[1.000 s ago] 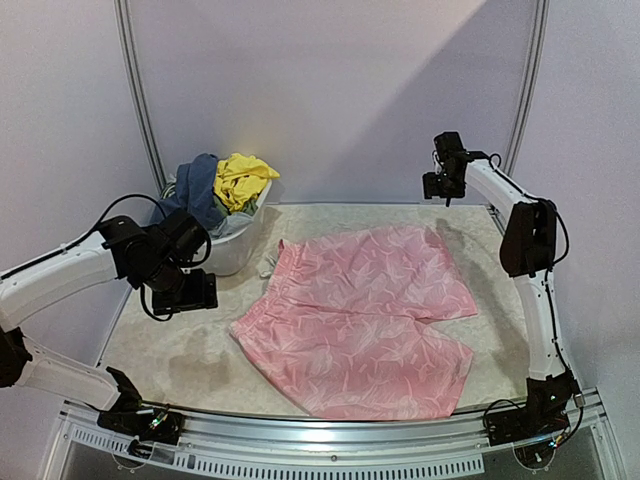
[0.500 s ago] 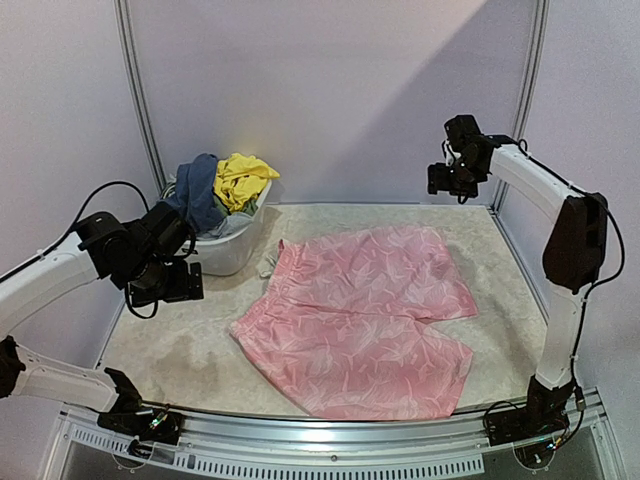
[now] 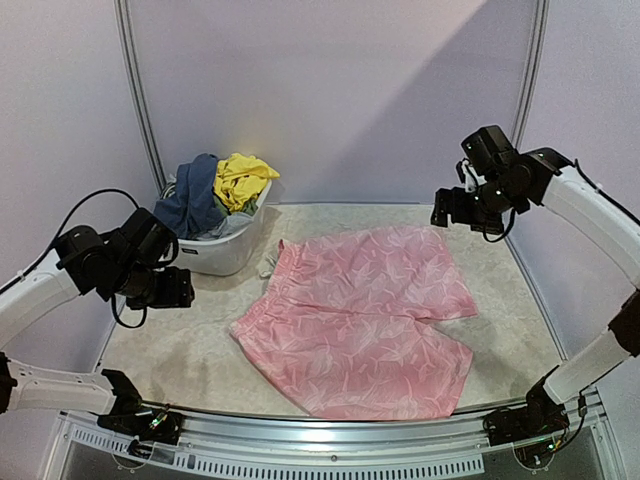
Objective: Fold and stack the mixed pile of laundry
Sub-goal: Move the flattened shorts to the center of the board.
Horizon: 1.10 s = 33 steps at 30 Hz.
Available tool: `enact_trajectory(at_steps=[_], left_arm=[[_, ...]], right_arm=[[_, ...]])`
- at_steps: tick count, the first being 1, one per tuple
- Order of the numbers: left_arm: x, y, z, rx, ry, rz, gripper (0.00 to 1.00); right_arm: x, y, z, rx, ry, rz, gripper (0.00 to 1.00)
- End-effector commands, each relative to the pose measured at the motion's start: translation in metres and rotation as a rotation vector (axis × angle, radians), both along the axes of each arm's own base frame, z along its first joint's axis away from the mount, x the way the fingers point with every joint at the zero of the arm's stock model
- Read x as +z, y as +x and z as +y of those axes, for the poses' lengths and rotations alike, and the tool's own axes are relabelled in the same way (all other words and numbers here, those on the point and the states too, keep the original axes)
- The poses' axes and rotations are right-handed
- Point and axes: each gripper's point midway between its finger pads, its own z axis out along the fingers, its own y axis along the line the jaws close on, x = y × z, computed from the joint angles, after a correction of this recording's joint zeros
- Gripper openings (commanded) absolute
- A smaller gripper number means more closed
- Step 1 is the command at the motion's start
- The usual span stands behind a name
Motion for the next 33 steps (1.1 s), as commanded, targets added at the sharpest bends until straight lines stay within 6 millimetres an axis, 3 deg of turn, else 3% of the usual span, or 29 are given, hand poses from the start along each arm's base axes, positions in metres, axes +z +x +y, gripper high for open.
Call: enact_trajectory(at_steps=[1,4,8,12,15,18,22,29,33], left_arm=[[-0.033,-0.017,-0.036,-0.191,-0.12,0.103,0.78],[-0.047,-0.027,-0.055,-0.263,-0.193,0.18,0.75],[-0.067,-0.022,-0.065,-0.258,-0.222,0.255,0.69],[-0.087,-0.011,-0.082,-0.261,-0.297,0.311,0.65],[-0.096,-0.005,-0.084,-0.272,-0.285,0.34,0.63],[-0.107,0.0,-0.082,-0.279,-0.251,0.37,0.62],[-0.128,0.011,-0.08,-0.263,-0.231,0.412,0.56],[-0.144,0.028,-0.083,-0.288,-0.228,0.456,0.53],[-0.152,0.034,-0.097,-0.302,-0.287,0.471,0.51]], right_arm=[[-0.017,-0.052,-0.004,-0.103,0.067,0.114,0.96],[-0.03,-0.084,0.002,-0.146,0.121,0.203,0.96],[-0.053,-0.12,0.021,-0.142,0.176,0.328,0.94],[-0.075,-0.138,0.025,-0.164,0.149,0.398,0.9],[-0.092,-0.141,0.035,-0.173,0.15,0.416,0.82],[-0.112,-0.143,0.058,-0.151,0.179,0.463,0.74],[-0.134,-0.132,0.079,-0.13,0.165,0.486,0.66],[-0.184,-0.113,0.093,-0.069,0.007,0.542,0.58],[-0.217,-0.108,0.083,-0.08,-0.069,0.581,0.53]])
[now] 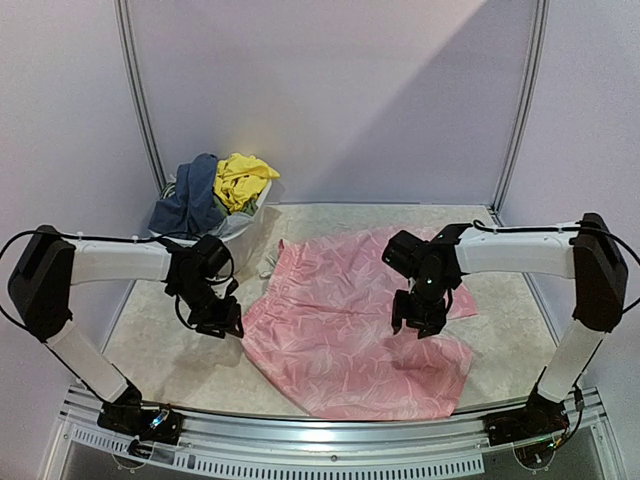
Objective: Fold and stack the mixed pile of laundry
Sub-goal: Move the flattened shorts to the center of the board.
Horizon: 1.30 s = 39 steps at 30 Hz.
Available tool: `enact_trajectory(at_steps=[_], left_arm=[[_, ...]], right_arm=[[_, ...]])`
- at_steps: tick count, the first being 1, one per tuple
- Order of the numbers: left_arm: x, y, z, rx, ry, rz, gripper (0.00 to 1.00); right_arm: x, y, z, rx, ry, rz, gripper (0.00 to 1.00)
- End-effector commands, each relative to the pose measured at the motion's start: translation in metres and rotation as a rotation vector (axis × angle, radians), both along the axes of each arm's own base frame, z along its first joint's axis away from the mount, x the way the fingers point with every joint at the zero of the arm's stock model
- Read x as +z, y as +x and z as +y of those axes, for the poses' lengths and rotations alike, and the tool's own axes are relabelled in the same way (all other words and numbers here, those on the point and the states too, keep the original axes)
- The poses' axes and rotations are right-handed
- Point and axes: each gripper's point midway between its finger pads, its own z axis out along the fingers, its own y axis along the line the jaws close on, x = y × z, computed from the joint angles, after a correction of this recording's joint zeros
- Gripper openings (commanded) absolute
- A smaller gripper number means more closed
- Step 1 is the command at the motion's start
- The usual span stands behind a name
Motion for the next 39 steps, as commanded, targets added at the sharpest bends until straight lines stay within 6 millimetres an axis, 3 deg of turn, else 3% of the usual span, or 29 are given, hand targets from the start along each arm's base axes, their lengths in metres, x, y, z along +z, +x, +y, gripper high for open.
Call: enact_trajectory(at_steps=[1,7,14,21,24,30,34,36,39], left_arm=[[-0.003,0.017,-0.021,-0.02,-0.094,-0.012,0.49],[-0.017,0.028,-0.029,0.001,-0.099,0.024,0.31],[-0.021,0.029,-0.032,0.039,-0.109,0.054,0.05],[-0.008,0.011,-0.019,0.182,-0.1,0.073,0.0],[-0.004,0.009,-0.018,0.215,-0.115,0.071,0.0],[0.001,0.01,-0.022,0.303,-0.136,0.086,0.0],[0.014,0.013,-0.031,0.338,-0.171,0.07,0.0],[0.02,0.013,-0.028,0.34,-0.159,0.045,0.0],[0.022,0.01,-0.022,0.342,-0.135,0.027,0.0]], right_arm=[[-0.023,0.012,-0.005,0.034,-0.045,0.007,0.52],[-0.041,0.029,-0.02,0.053,-0.081,0.03,0.47],[-0.039,0.069,-0.039,0.08,-0.127,0.003,0.47],[-0.031,0.138,-0.049,0.114,-0.153,-0.046,0.47],[-0.023,0.169,-0.038,0.149,-0.138,-0.085,0.47],[-0.027,0.21,-0.011,0.226,-0.11,-0.126,0.47],[-0.004,0.227,-0.004,0.264,-0.119,-0.166,0.47],[0.014,0.223,-0.007,0.264,-0.121,-0.174,0.48],[0.056,0.21,-0.019,0.221,-0.123,-0.208,0.49]])
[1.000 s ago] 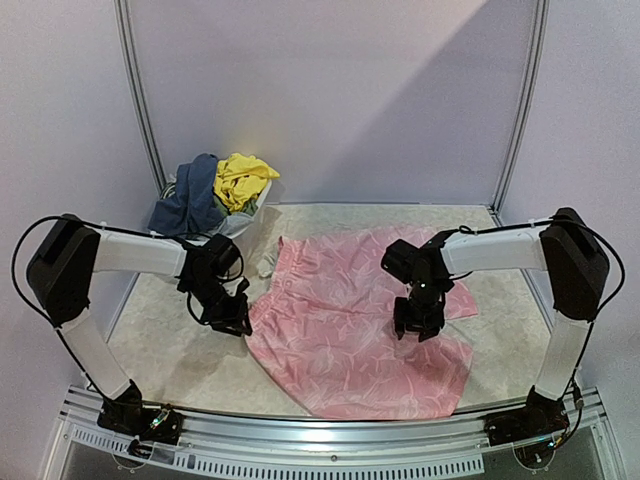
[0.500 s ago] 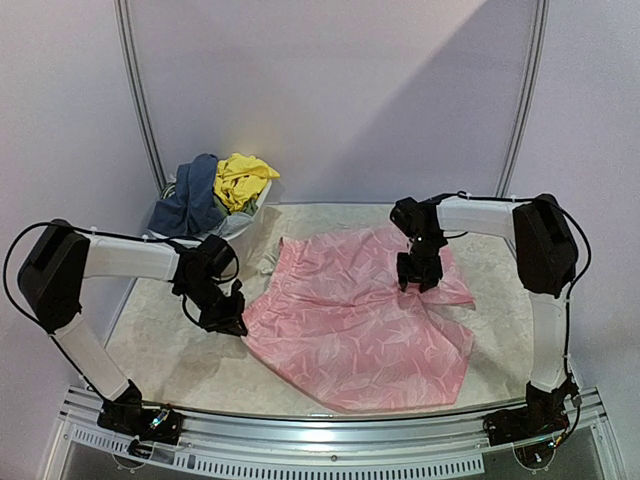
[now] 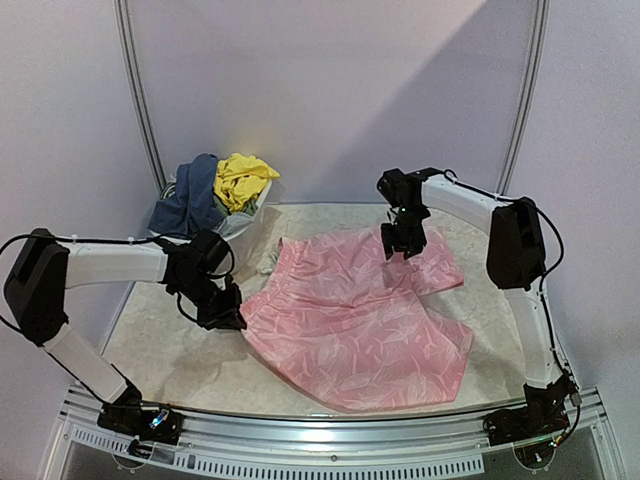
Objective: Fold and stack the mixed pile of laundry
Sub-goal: Move the flattened shorts to the center of the board, then pick up the flattened shorts from the center of the board.
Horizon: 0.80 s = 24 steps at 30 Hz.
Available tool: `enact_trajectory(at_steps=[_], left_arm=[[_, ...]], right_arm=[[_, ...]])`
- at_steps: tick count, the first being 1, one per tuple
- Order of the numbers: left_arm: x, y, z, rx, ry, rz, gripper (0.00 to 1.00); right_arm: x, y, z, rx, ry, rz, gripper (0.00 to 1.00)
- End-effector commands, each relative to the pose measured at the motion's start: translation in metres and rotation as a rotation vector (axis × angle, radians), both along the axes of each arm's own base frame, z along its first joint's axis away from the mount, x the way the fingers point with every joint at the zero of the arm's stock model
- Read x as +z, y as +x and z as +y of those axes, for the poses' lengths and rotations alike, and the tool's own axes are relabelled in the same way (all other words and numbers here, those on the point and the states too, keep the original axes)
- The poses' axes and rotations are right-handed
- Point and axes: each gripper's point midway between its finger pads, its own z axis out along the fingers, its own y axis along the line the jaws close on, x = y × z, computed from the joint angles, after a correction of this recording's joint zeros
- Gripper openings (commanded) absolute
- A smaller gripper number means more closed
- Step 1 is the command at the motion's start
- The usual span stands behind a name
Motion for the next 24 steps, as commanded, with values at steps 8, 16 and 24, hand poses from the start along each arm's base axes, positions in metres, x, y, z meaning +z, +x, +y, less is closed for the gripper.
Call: enact_trajectory(at_steps=[8,16,24], left_arm=[[0.01,-0.01,0.012,0.018,0.03,-0.049,0.0],[0.009,-0.027,0.025,0.015,0.047,-0.057,0.0],[0.001,-0.04,0.029,0.04,0.015,-0.049,0.0]], right_arm=[[0.11,-0.129,-0.056,-0.213,0.043,-0.022,0.55],[0.09,-0.263,-0.081,-0.418,0.115,0.093,0.63],[0.053,-0.341,-0.049,-0.422,0.248,0.227,0.61]])
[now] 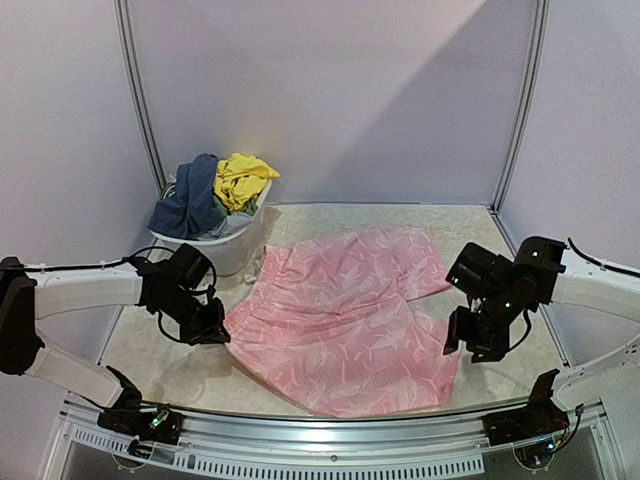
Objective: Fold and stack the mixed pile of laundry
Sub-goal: Pick up the flattened shorts from the center of the board.
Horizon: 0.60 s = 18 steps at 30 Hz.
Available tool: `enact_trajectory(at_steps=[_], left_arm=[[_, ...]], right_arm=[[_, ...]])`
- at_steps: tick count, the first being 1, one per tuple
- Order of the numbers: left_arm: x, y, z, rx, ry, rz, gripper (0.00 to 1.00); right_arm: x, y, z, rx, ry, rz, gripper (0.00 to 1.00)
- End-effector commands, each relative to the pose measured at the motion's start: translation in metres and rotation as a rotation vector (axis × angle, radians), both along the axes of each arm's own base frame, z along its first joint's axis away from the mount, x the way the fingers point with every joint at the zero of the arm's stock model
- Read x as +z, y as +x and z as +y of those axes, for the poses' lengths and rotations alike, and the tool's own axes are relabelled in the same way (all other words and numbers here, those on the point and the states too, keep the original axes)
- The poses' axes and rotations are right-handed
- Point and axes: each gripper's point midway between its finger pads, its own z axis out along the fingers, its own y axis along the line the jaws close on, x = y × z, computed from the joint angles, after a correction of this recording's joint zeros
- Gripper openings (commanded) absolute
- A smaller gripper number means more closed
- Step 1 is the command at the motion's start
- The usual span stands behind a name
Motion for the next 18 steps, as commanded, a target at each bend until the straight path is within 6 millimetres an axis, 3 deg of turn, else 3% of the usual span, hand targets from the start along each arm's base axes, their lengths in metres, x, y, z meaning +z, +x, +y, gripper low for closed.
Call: enact_trajectory(at_steps=[1,5,10,18], left_arm=[[-0.003,-0.005,-0.001,-0.001,-0.011,0.001,0.0],[-0.003,-0.006,-0.002,-0.01,-0.018,0.0,0.0],[-0.004,-0.008,-0.003,-0.009,-0.027,0.007,0.0],[-0.003,-0.01,-0.002,-0.009,-0.029,0.008,0.0]], right_arm=[[-0.013,-0.024,0.033,-0.065,0.112,0.048,0.6],[-0.037,-0.043,0.042,-0.062,0.089,0.086,0.57],[-0.065,-0.05,0.048,-0.041,0.035,0.108,0.51],[-0.091,-0.052,0.027,-0.049,-0.07,0.11,0.45]])
